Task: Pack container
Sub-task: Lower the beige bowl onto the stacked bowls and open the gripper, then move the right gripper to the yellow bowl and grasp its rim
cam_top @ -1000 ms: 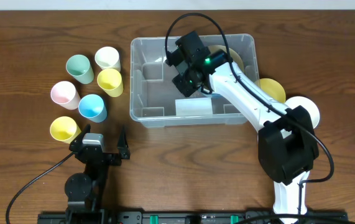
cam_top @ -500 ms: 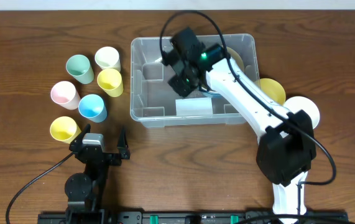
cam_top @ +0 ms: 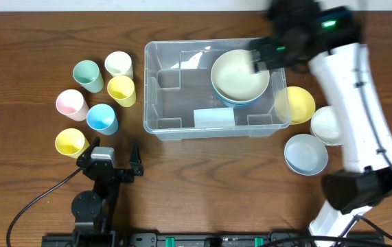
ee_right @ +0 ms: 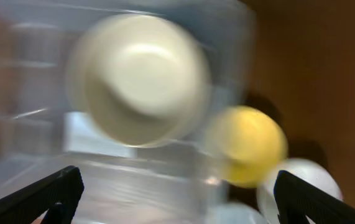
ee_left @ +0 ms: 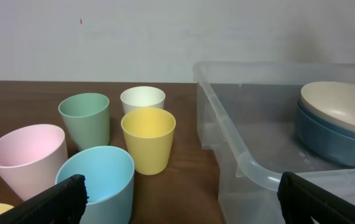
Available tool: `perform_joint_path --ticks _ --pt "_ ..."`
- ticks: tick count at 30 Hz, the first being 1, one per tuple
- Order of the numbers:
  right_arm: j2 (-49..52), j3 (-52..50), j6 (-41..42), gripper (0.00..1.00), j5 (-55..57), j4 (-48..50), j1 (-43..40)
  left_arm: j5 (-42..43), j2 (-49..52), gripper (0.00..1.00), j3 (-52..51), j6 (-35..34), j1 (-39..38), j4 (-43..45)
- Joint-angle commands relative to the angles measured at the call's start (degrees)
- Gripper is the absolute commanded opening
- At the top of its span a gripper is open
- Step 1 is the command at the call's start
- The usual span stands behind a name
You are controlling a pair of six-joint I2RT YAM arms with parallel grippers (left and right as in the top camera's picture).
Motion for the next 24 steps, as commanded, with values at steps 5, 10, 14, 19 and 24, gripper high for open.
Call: perform_joint_path --ticks 5,10,14,19,24 --pt "0.2 -7.0 4.7 0.99 -0.6 -0.7 -14.4 0.6 -0.3 0.98 -0.9 0.6 0.2 -1.9" --pt "0.2 -16.8 5.1 0.97 -4.3 6.0 -21.1 0.6 -0.3 0.98 -0.9 0.6 0.2 -1.9" --pt "0.2 -24.4 4.5 0.93 -6.0 14.6 -23.1 0.6 -0.3 0.98 -0.9 0.6 0.2 -1.9" --pt "0.2 -31.6 2.6 0.91 -6.1 24.8 -22.5 0.6 -0.3 0.98 -0.9 0.6 0.2 -1.9" --pt "0.2 -37.1 1.7 0.88 -6.2 31.5 -22.3 0.6 -0.3 0.98 -0.9 0.6 0.2 -1.9"
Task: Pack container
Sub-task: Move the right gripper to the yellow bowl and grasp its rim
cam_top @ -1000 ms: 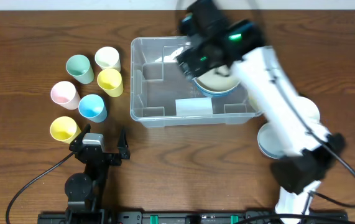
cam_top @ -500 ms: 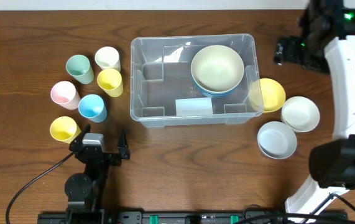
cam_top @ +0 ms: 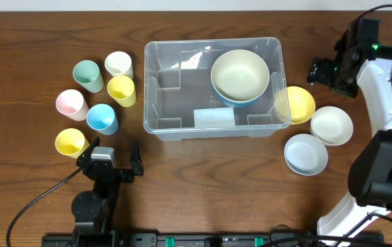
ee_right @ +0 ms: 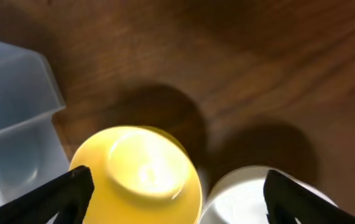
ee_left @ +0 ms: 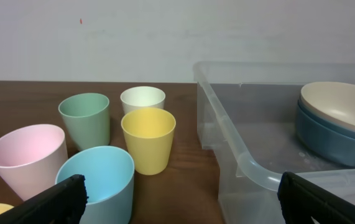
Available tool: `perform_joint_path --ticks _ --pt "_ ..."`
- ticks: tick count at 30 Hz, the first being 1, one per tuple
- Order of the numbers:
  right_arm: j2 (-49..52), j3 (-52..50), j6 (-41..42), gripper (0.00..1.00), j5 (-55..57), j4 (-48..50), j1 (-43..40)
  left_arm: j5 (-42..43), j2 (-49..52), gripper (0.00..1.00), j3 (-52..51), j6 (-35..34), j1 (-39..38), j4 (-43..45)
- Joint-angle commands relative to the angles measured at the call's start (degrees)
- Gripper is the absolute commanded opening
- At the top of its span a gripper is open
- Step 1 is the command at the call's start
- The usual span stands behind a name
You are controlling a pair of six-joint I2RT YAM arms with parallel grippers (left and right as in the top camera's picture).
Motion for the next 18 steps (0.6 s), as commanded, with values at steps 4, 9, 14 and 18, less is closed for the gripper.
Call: perform_joint_path --ticks 4,9,14,18 --pt "0.0 -5.0 -3.5 0.84 -0.7 4.4 0.5 0.6 -0.3 0.98 -0.9 0.6 0.2 -1.9" --pt "0.1 -7.5 -4.2 0.72 -0.7 7.4 0.5 0.6 -0.3 0.98 -0.9 0.6 0.2 -1.9" --pt "0.1 -11.2 -4.2 0.65 -0.7 11.4 0.5 0.6 -0.3 0.98 -0.9 0.6 0.2 -1.9" --pt "0.1 -14.5 -4.2 0.63 -0.7 15.1 0.5 0.6 -0.3 0.98 -0.9 0.6 0.2 -1.9"
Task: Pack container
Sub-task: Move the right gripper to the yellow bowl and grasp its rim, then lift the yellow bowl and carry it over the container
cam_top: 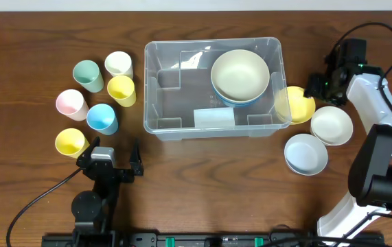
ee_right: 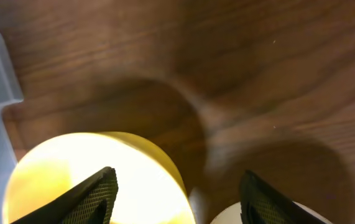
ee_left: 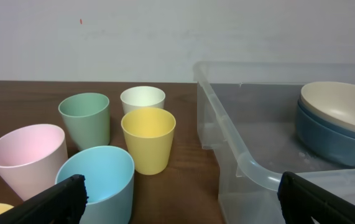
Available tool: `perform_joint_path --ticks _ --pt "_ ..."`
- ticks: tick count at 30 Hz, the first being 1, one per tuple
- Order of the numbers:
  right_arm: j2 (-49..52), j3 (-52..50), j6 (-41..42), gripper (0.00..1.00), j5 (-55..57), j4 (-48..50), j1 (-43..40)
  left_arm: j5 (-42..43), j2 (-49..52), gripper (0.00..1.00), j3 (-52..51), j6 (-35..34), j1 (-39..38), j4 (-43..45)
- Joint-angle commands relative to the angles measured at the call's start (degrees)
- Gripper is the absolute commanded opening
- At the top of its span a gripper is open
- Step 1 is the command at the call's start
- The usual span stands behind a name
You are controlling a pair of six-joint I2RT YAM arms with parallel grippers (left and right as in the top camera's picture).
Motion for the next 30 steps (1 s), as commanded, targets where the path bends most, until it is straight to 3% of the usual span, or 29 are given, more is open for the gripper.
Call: perform_joint_path --ticks 1,5,11,19,23,30 --pt "0.1 -2.8 -0.5 0.62 -0.2 2.3 0.4 0.6 -0.3 0.98 -0.9 0.6 0.2 -1.9" --pt "0.1 -5.1 -0.5 0.57 -0.2 4.9 0.4 0.6 -0.3 0.98 -0.9 0.6 0.2 -1.9" --pt "0.1 -5.8 -0.5 0.35 -0.2 6.0 0.4 0.6 -0.3 0.98 -0.9 0.6 0.2 -1.9" --pt "0.1 -5.8 -0.2 0.16 1.3 7.0 0.3 0.6 -0.3 0.98 -0.9 0.6 0.2 -1.9" --pt "0.1 -5.8 1.8 0.01 1.9 7.7 -0.9 0.6 -0.3 0.98 -0.9 0.6 0.2 -1.9" --pt "0.1 -5.6 6.5 0.01 2.0 8.7 -4.8 0.6 -0.3 0.98 -0.9 0.6 0.2 -1.9"
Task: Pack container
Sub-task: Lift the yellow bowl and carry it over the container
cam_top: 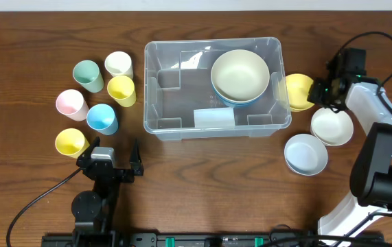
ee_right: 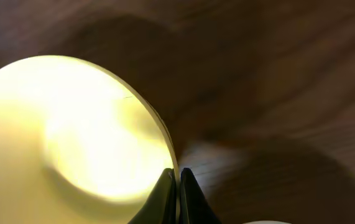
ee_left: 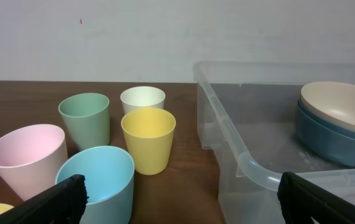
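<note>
The clear plastic container (cam_top: 182,49) sits mid-table holding a cream bowl (cam_top: 240,73) nested on a blue bowl (ee_left: 326,134). My right gripper (cam_top: 319,90) is shut on the rim of the yellow bowl (cam_top: 298,90) just right of the container; in the right wrist view its fingers (ee_right: 163,193) pinch that bowl's (ee_right: 78,137) edge. A white bowl (cam_top: 331,126) and a pale blue bowl (cam_top: 305,154) lie beside it. Several cups stand left: green (cam_top: 88,75), white (cam_top: 119,64), yellow (cam_top: 121,90), pink (cam_top: 71,104), blue (cam_top: 103,118), yellow (cam_top: 71,142). My left gripper (cam_top: 111,162) rests open near the front.
The left arm's base (cam_top: 89,206) and cable lie at the front left. The container's inner dividers (cam_top: 214,118) and raised corner blocks take up part of its floor. Bare wood lies between cups and container.
My right gripper, open over the yellow bowl before, is now shut on its rim. The bowl stands slightly higher and further right in the overhead view. The left arm has not moved.
My right gripper was over the container beside the cream bowl. Then it stood open to the right of the container above the yellow bowl, then closer to that bowl. Now it grips the bowl's rim. The cups and left arm stayed put.
</note>
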Available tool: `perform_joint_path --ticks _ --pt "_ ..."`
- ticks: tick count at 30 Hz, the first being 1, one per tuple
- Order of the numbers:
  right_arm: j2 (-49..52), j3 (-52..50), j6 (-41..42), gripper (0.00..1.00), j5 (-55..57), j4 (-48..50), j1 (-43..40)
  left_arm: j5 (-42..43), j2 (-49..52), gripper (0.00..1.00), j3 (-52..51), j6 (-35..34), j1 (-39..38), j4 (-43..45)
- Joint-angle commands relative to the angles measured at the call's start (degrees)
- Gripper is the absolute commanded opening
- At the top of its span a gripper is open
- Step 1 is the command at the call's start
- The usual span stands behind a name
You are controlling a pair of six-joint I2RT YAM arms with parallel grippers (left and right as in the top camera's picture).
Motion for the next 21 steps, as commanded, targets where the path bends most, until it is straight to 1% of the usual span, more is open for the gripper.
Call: perform_joint_path --ticks 1,4,6,12,17,21 --pt "0.0 -0.1 4.5 0.01 1.6 0.4 -3.1 0.6 -0.3 0.98 -0.9 0.6 0.2 -1.9" --pt "-0.5 1.2 6.8 0.01 1.0 0.1 -5.6 0.6 -0.3 0.98 -0.9 0.6 0.2 -1.9" --pt "-1.6 2.3 6.8 0.01 -0.3 -0.6 -6.7 0.6 -0.3 0.98 -0.9 0.6 0.2 -1.9" --pt "-9.4 8.0 6.8 0.01 -3.4 -4.7 -8.0 0.6 -0.3 0.98 -0.9 0.6 0.2 -1.9" --pt "-19.8 14.9 4.6 0.01 -7.9 -10.4 -6.6 0.6 -0.3 0.98 -0.9 0.6 0.2 -1.9" --pt "-27.1 16.9 3.5 0.01 -10.8 -11.2 -1.7 0.6 -0.3 0.98 -0.9 0.6 0.2 -1.9"
